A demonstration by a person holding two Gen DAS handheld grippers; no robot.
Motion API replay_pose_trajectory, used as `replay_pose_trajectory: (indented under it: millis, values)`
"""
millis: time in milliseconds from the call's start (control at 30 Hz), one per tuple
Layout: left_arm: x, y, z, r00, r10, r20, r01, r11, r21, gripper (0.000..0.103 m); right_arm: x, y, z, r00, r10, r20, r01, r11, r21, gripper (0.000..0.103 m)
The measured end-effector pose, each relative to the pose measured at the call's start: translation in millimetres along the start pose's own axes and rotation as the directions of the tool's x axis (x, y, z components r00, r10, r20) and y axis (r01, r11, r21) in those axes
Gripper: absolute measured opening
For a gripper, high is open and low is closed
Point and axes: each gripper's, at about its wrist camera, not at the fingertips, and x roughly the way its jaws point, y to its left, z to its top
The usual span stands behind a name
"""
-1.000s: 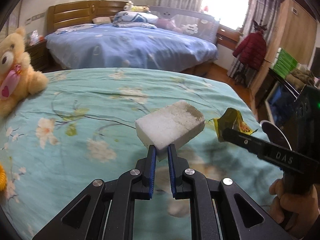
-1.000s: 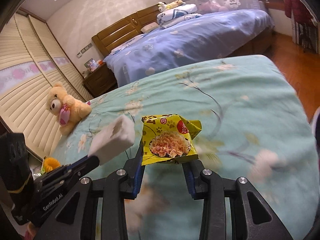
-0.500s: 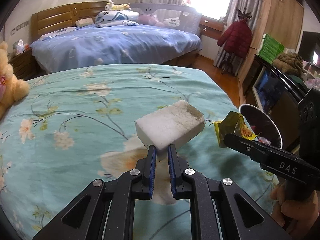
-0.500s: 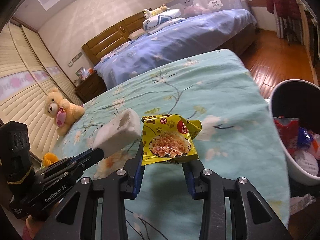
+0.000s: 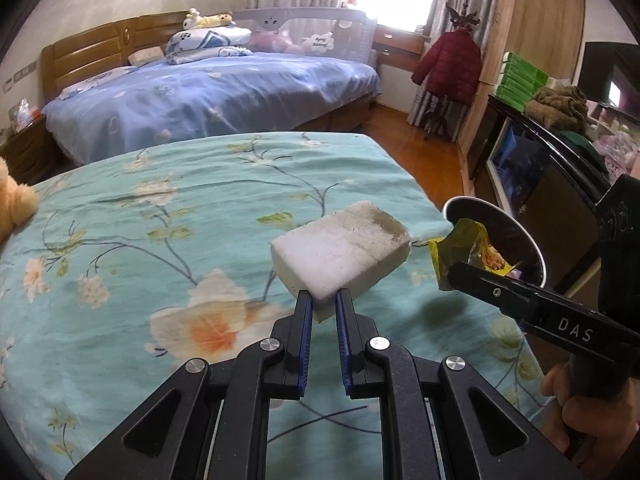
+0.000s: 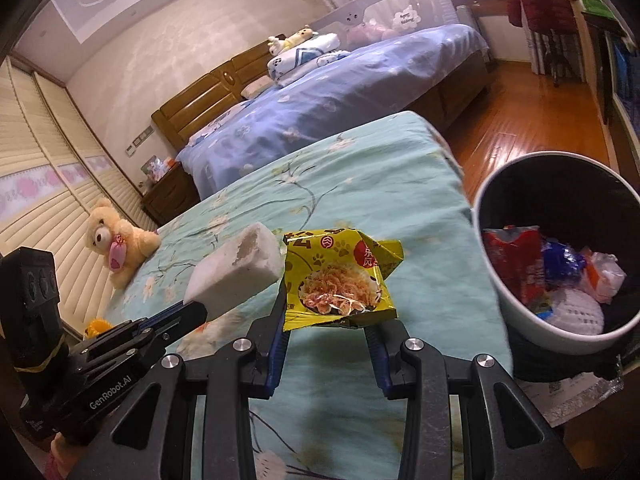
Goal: Collect trash
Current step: 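Carry the white foam block and yellow wrapper over the trash bin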
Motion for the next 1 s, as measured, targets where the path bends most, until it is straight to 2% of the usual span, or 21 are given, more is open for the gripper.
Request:
replay_pose_trajectory:
  millis: [400,1000]
  values:
    - [6.6,-32.8,4.5,0.999,-0.037,-0.01,0.037,0.998,0.055,0.011,-22.2,-26.1,0.8,0.999,-0.038,0.034,0.037,0.999,0.04,0.036]
    - [15.7,-62.1,11.3,0.998,-0.065,-0.01,0.065,0.992,0.106,0.011,-45.0,-58.8,4.7,0.995,-0.08,0.067,0.074,0.993,0.088,0.036]
